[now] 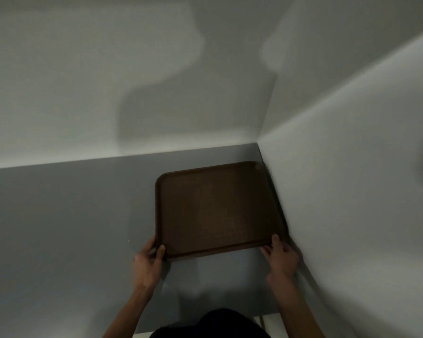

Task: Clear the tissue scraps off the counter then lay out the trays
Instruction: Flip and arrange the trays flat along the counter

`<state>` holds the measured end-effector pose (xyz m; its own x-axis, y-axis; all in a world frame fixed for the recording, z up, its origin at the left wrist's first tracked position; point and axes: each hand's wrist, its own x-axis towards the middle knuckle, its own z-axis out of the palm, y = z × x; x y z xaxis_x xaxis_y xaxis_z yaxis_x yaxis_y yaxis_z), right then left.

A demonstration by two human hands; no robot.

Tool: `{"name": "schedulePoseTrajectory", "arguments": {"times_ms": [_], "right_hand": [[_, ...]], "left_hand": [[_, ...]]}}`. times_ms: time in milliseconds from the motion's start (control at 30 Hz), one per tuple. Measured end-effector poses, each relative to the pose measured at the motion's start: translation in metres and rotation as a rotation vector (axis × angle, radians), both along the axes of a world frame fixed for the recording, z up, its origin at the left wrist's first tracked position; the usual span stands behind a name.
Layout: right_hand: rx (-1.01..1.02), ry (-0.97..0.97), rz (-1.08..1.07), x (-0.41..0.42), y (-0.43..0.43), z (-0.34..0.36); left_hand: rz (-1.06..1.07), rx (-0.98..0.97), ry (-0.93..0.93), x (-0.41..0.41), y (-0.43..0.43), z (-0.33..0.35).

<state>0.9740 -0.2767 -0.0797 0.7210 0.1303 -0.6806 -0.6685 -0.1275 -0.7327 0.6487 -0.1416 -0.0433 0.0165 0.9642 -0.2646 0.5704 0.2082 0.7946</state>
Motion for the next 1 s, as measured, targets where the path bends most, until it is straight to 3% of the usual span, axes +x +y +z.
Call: {"name": "schedulePoseTrajectory", "arguments": {"times_ms": [267, 500, 767, 1000], "right_hand": [[0.143, 0.095, -0.222, 0.005, 0.033, 0.019], [0.149, 0.103, -0.272, 0.015, 0.071, 0.024], [0.163, 0.125, -0.268, 0.031, 0.108, 0.041], [0.207, 0.163, -0.123, 0.047, 0.104, 0.035]], "left_hand": [[-0.007, -0.03, 0.053, 0.025, 0.039, 0.001], [-0.004, -0.073, 0.016, 0.038, 0.075, -0.001], [-0.005, -0.054, 0.049, 0.056, 0.113, 0.004], [-0.006, -0.015, 0.07, 0.066, 0.121, 0.013]]}}
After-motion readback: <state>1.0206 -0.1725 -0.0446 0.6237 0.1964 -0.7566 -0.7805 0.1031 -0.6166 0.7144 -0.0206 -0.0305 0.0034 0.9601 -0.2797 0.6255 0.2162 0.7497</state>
